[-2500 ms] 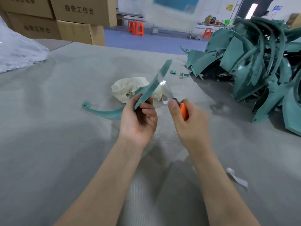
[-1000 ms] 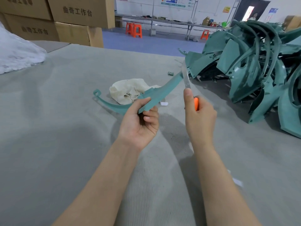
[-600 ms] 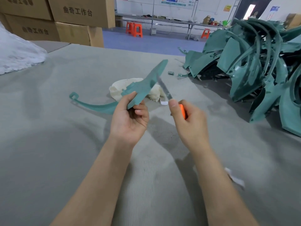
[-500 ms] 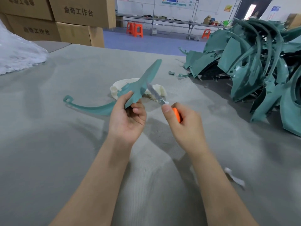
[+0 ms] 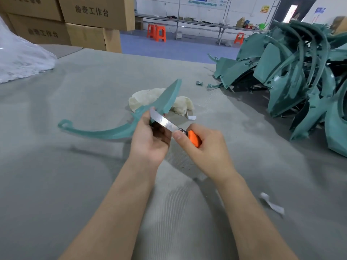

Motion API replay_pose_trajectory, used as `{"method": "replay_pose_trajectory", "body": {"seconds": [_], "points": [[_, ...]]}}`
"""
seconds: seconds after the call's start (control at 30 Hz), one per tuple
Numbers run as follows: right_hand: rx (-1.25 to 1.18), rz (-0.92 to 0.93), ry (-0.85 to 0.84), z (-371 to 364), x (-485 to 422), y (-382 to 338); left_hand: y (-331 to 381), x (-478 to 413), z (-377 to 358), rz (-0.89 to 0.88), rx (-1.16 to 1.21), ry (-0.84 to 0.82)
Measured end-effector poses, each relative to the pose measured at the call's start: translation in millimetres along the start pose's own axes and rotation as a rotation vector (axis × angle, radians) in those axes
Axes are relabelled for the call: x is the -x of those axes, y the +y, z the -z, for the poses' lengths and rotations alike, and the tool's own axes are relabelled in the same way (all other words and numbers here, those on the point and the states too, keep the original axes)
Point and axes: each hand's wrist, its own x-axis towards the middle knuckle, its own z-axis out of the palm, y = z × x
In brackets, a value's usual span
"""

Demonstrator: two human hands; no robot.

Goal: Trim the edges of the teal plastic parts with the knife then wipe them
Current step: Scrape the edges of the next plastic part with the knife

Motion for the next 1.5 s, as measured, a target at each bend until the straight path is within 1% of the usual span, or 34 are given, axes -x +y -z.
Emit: {"method": "replay_pose_trajectory", "body": {"seconds": [0.07, 0.17, 0.33, 0.5, 0.6, 0.67, 0.73, 0.87, 0.97, 1.07, 1.2, 1.27, 1.5], "points": [[0.039, -0.001, 0.013, -1.7, 0.0, -1.3, 0.1, -0.2, -0.4, -0.031, -0.005, 0.014], [0.140, -0.024, 0.047, -4.0, -2.2, -1.2, -1.9, 0.1, -2.8, -0.069, -0.021, -0.009], [0.199, -0.037, 0.087, -5.0, -3.4, 2.6, -5.6, 3.3, -4.4, -0.017, 0.007, -0.047], [0.212, -0.074, 0.170, -4.7, -5.5, 7.6, -9.5, 7.2, -6.4, 0.016, -0.098, -0.115], [0.225, -0.120, 0.213, -4.7, -7.4, 10.5, -14.7, 8.0, -9.8, -0.009, -0.129, -0.084], [0.229, -0.138, 0.229, -5.5, -8.3, 11.5, -16.8, 7.4, -11.2, -0.029, -0.109, -0.035], [0.243, -0.149, 0.257, -5.4, -9.3, 11.1, -17.4, 7.1, -11.1, -0.018, -0.060, -0.022], [0.239, -0.236, 0.361, 1.9, -14.6, 14.4, -19.4, 9.5, -9.6, 0.032, 0.014, -0.054], [0.232, -0.233, 0.359, 3.8, -13.0, 15.4, -20.2, 9.0, -10.3, 0.052, 0.063, -0.074], [0.154, -0.186, 0.361, 2.6, -9.4, 11.7, -18.0, 7.2, -9.3, 0.050, 0.089, -0.075], [0.163, -0.085, 0.232, -0.3, -7.3, 6.9, -16.1, 6.5, -6.7, 0.036, 0.014, -0.080], [0.164, -0.058, 0.197, -1.4, -6.6, 6.1, -16.6, 6.9, -5.9, 0.045, -0.022, -0.090], [0.176, -0.050, 0.213, -0.2, -6.9, 8.1, -17.2, 9.5, -6.0, 0.071, -0.048, -0.147]]}}
